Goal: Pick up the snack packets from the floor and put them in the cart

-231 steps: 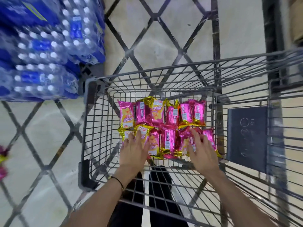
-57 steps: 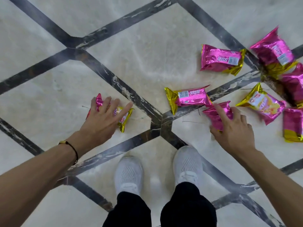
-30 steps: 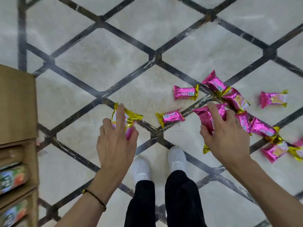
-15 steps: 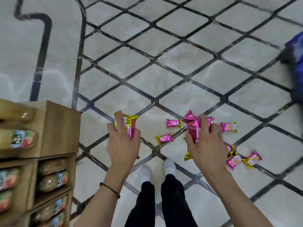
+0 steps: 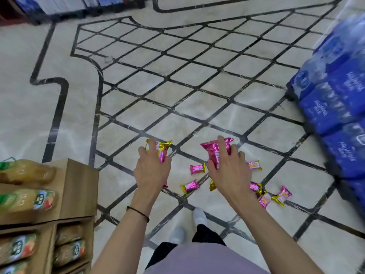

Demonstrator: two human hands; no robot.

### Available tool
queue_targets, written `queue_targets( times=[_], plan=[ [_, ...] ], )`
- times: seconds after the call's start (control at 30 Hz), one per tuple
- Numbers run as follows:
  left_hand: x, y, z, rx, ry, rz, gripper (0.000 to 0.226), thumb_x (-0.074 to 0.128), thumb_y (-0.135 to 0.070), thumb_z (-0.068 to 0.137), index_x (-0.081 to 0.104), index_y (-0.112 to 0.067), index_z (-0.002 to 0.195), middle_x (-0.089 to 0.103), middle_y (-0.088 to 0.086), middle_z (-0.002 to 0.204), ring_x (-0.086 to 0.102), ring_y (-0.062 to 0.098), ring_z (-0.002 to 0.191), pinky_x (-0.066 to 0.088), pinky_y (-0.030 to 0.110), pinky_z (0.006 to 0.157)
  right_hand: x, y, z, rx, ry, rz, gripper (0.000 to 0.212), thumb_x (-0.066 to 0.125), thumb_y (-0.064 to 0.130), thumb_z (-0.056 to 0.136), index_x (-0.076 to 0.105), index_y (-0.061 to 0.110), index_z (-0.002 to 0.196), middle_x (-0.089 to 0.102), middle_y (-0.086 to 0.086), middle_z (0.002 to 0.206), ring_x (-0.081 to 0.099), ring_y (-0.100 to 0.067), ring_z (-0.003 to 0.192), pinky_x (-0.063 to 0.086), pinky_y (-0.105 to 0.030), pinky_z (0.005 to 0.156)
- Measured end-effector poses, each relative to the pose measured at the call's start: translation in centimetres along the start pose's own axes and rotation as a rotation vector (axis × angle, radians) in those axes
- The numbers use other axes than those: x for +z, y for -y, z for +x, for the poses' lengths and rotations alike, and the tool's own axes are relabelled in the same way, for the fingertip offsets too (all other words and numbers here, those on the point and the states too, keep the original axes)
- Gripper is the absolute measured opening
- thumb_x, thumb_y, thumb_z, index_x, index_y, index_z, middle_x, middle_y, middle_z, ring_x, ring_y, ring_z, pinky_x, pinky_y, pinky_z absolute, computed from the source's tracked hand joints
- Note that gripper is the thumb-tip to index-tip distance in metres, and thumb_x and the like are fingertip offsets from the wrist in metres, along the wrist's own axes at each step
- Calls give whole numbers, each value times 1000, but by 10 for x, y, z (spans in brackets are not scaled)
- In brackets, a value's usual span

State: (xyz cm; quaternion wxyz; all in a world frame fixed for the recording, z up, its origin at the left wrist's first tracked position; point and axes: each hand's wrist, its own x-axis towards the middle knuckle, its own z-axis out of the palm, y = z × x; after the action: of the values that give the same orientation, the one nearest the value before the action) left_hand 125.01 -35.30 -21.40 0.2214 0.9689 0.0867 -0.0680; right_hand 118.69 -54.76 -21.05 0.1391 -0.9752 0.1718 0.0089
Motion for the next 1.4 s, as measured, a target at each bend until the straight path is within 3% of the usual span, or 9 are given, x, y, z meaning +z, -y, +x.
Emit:
queue_targets(
  times=[0.3, 0.4, 0.5, 0.73, 1.0, 1.17, 1.3, 1.4],
  plan=[
    [-20, 4, -22, 234, 40, -41, 64, 60, -35, 93, 27, -36, 147, 45, 13, 125, 55, 33, 83, 44, 41, 68, -41, -27, -81, 317, -95, -69, 71, 49, 50, 97, 19, 25, 156, 50, -16, 132, 56, -37, 109, 47, -38, 66],
    [-28, 1, -36, 415, 45, 32, 63, 60, -32, 91, 30, -30, 146, 45, 11, 117, 56, 33, 85, 42, 39, 62, -49, -29, -118, 429, -141, -64, 69, 48, 52, 97, 20, 26, 155, 51, -15, 132, 56, -37, 108, 42, -37, 63],
    [-31, -3, -59, 651, 58, 162, 69, 58, -32, 90, 27, -31, 151, 43, 9, 117, 57, 33, 89, 45, 38, 57, -56, -36, -161, 545, -196, -61, 72, 47, 53, 97, 18, 26, 158, 47, -17, 141, 55, -37, 113, 50, -40, 71],
    [-19, -44, -120, 869, 185, 130, 66, 56, -36, 91, 25, -34, 149, 43, 10, 128, 59, 37, 93, 47, 41, 67, -73, -66, -273, 844, -296, -34, 74, 41, 58, 98, 9, 31, 158, 40, -13, 150, 50, -35, 126, 54, -44, 83],
    [21, -102, -270, 1138, 320, 75, 65, 55, -43, 95, 23, -35, 152, 44, 11, 127, 60, 34, 92, 42, 38, 65, -84, -119, -408, 1141, -421, -10, 70, 47, 53, 96, 18, 31, 155, 48, -10, 138, 55, -32, 111, 50, -40, 72],
    [57, -139, -396, 1307, 387, 115, 66, 53, -42, 98, 21, -33, 155, 44, 12, 135, 62, 36, 102, 48, 49, 84, -94, -168, -529, 1339, -464, -23, 68, 46, 54, 97, 18, 30, 154, 50, -9, 133, 57, -29, 107, 51, -37, 70],
    [88, -153, -510, 1421, 499, 65, 67, 58, -39, 94, 25, -34, 153, 45, 12, 129, 61, 39, 97, 44, 40, 70, -98, -203, -625, 1470, -511, -31, 70, 46, 54, 97, 13, 31, 154, 47, -10, 140, 56, -30, 113, 54, -39, 75],
    [108, -156, -594, 1516, 578, 73, 68, 60, -36, 92, 27, -32, 151, 42, 11, 134, 61, 41, 98, 44, 42, 71, -100, -225, -689, 1563, -530, -29, 73, 47, 55, 97, 13, 30, 156, 47, -11, 142, 56, -29, 114, 55, -38, 78]
  ],
)
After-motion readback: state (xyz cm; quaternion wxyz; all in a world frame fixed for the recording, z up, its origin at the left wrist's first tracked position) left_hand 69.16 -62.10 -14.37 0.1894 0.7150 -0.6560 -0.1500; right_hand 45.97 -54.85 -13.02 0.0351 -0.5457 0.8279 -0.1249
